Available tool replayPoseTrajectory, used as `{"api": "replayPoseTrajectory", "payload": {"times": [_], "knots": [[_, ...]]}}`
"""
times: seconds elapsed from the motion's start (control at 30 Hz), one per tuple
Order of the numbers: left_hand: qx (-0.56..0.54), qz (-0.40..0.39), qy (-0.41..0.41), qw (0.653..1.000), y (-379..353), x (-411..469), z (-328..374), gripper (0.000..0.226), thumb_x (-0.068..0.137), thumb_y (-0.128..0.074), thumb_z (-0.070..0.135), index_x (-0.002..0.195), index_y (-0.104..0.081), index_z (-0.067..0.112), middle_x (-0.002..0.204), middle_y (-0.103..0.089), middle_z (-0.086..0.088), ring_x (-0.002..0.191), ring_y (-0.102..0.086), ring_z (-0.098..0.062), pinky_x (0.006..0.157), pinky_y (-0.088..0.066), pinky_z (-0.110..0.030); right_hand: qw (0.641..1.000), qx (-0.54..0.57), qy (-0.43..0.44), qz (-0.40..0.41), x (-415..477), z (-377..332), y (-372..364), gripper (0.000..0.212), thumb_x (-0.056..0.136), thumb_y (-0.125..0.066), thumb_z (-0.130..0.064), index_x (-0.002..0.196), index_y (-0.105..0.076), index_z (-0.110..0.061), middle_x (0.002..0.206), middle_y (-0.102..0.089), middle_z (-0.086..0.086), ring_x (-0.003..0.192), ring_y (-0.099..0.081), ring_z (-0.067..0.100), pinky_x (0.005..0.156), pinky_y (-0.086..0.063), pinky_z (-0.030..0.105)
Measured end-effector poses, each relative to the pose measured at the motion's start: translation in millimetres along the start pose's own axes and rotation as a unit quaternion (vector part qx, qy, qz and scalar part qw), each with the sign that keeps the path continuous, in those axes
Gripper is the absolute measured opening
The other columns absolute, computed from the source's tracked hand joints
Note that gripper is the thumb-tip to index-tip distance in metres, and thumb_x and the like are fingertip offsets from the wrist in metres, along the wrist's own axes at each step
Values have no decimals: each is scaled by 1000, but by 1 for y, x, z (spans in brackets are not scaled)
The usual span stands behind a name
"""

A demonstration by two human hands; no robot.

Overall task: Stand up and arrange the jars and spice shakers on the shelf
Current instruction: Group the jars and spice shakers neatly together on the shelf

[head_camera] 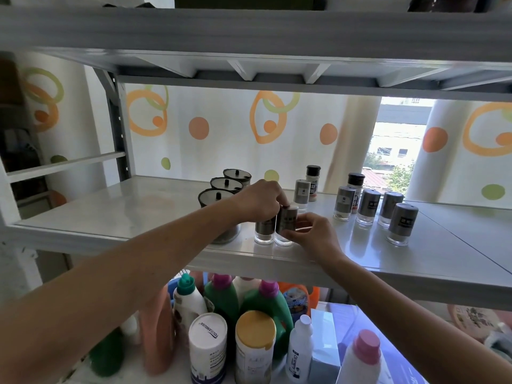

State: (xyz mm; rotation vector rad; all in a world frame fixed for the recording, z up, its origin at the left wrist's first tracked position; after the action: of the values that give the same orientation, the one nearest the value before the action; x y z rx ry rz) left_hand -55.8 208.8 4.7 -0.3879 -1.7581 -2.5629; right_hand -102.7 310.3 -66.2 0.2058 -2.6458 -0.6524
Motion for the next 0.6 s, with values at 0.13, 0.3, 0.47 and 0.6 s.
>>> {"api": "replayPoseTrajectory", "payload": {"times": [0.13, 0.3, 0.47, 0.6], "knots": [[4, -1, -1, 1000, -1, 0, 0, 52, 76, -36, -7, 104, -73, 15, 88, -64, -4, 81, -50, -21, 74, -43, -29, 1000, 3, -5, 1, -1, 0, -1, 39, 70, -80, -21, 104, -66, -10, 98, -72, 7, 88, -67, 18, 84, -54, 35], [-8, 7, 8, 1000, 0, 2, -4, 50, 79, -38, -2, 109, -71, 20, 117, -67, -5, 106, -58, -22, 94, -49, -36, 1000, 8, -4, -14, -2, 3, -2, 42, 70, -80, -24, 107, -64, -11, 98, -71, 4, 89, -67, 17, 80, -55, 31], [-17, 46, 5, 999, 12, 5, -6, 52, 83, -42, -4, 126, -60, 18, 135, -57, -6, 122, -52, -20, 95, -40, -24, 999, 36, 9, -10, -1, 12, 13, 56, 78, -58, -51, 113, -60, -8, 100, -65, 2, 94, -64, 16, 74, -51, 23], [-19, 80, 24, 996, 28, 19, -11, 58, 82, -36, -8, 131, -56, 15, 139, -52, -8, 130, -45, -20, 101, -35, -24, 996, 66, -55, 30, 22, 44, 34, 47, 87, -48, -50, 99, -62, -7, 101, -66, 15, 95, -62, 27, 89, -51, 43]]}}
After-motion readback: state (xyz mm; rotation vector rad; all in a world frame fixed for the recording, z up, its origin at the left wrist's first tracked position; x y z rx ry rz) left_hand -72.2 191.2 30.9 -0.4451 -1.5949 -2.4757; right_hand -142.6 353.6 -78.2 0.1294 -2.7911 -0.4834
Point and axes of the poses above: each hand's wrist, its own x-axis towards the middle knuckle, its own y-axis out of the back of the hand, z = x × y, the point moved 10 cm from there along x, towards the middle knuckle
